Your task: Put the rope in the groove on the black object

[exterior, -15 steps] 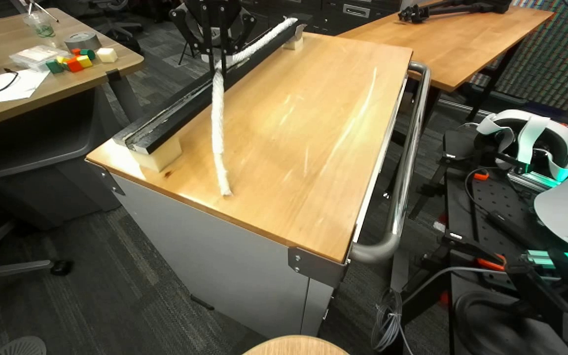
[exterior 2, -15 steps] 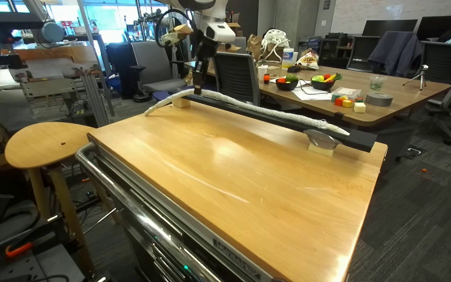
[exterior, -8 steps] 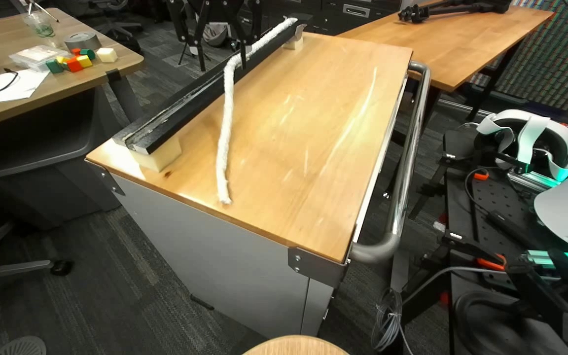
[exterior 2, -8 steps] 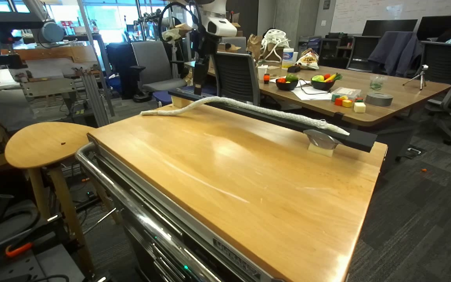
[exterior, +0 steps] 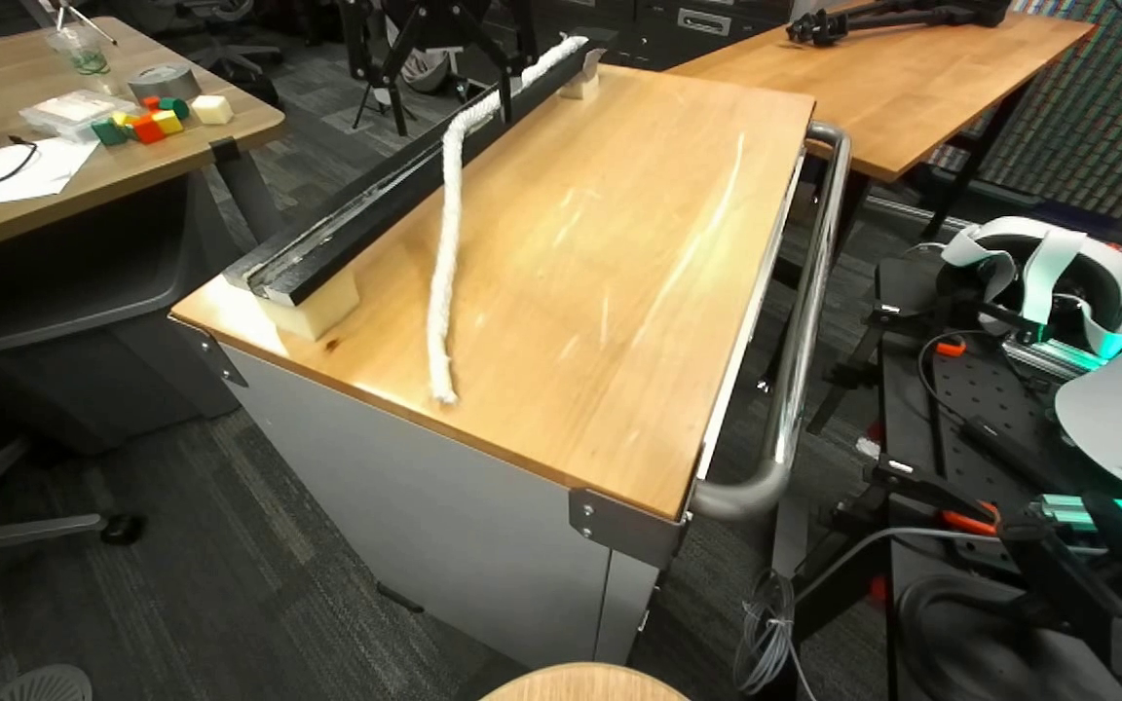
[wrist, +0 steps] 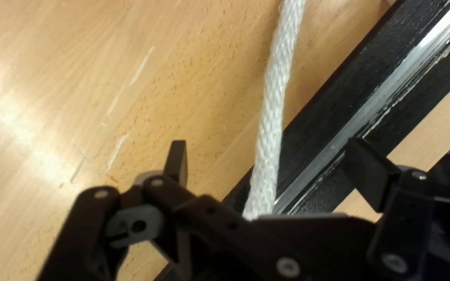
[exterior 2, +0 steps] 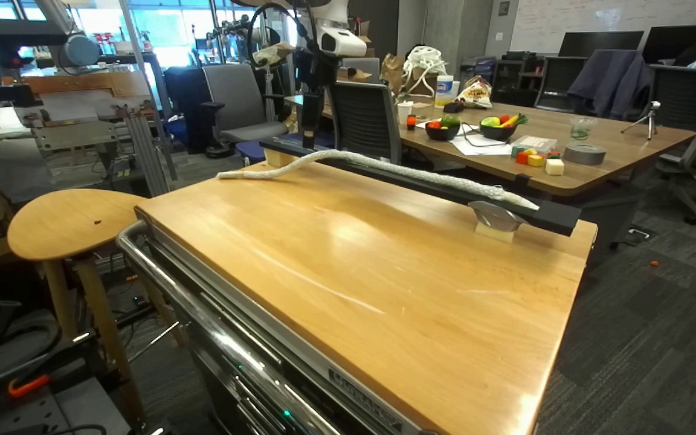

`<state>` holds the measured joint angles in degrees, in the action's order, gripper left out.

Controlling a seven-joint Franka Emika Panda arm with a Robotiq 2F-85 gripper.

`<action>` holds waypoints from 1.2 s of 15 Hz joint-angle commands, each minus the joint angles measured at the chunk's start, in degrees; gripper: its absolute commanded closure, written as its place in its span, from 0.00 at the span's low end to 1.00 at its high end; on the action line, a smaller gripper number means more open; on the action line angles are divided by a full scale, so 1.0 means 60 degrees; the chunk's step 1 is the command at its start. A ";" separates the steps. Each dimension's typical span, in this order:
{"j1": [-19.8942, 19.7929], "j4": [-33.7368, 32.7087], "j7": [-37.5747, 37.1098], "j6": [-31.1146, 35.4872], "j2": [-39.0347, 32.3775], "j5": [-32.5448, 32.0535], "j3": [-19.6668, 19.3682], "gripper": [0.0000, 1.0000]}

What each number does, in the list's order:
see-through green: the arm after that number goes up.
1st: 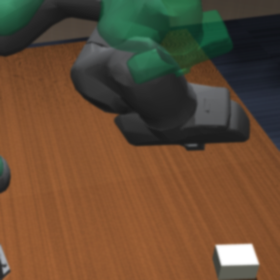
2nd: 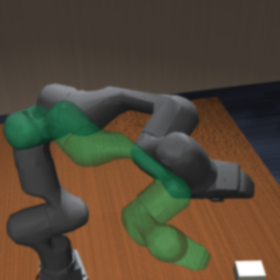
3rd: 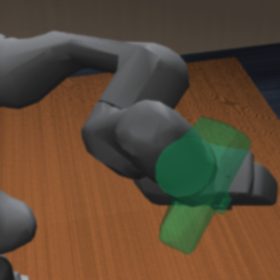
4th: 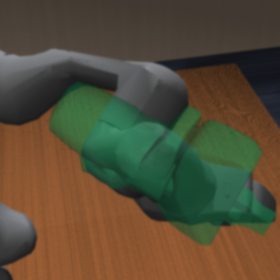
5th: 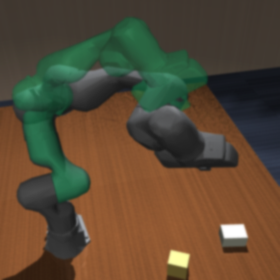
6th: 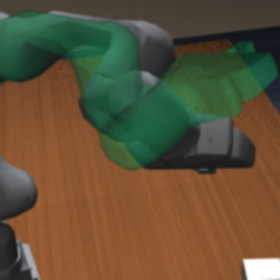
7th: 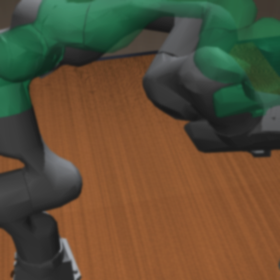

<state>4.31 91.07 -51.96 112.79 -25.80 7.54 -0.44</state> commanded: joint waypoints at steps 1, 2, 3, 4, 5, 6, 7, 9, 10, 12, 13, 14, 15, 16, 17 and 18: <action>0.0062 -0.0021 0.0021 -0.0027 -0.0004 0.0035 -0.0077 0.00; 0.0022 0.0188 0.0073 0.0251 0.0041 0.0182 -0.0043 0.00; 0.0104 0.0498 -0.0164 0.0618 0.0153 0.0099 -0.0103 0.00; 0.0116 0.0732 -0.0254 0.0883 0.0260 0.0124 -0.0112 0.00; 0.0096 0.1028 -0.0191 0.1183 0.0439 0.0179 -0.0084 0.00; 0.0129 0.1286 -0.0168 0.1449 0.0598 0.0103 -0.0091 0.00; 0.0183 0.1630 -0.0068 0.1658 0.0869 -0.0023 -0.0082 0.00; 0.0333 0.2453 0.0127 0.2193 0.1520 -0.0354 -0.0060 0.00; 0.0415 0.2815 0.0208 0.2460 0.1815 -0.0529 -0.0034 0.00; 0.0628 0.3468 0.0429 0.2855 0.2423 -0.0994 0.0089 0.00; 0.0746 0.3693 0.0562 0.2989 0.2627 -0.1231 0.0199 0.00; 0.0864 0.3859 0.0577 0.3068 0.2796 -0.1476 0.0304 0.00; 0.0981 0.3950 0.0719 0.3133 0.2807 -0.1630 0.0485 0.00; 0.1114 0.3981 0.0709 0.3160 0.2728 -0.1823 0.0641 0.00; 0.1227 0.3933 0.0890 0.3192 0.2487 -0.1851 0.0849 0.00; 0.1353 0.3908 0.0932 0.3295 0.2265 -0.1897 0.1004 0.00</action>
<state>10.59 112.97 -48.43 129.67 -10.95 -2.09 3.53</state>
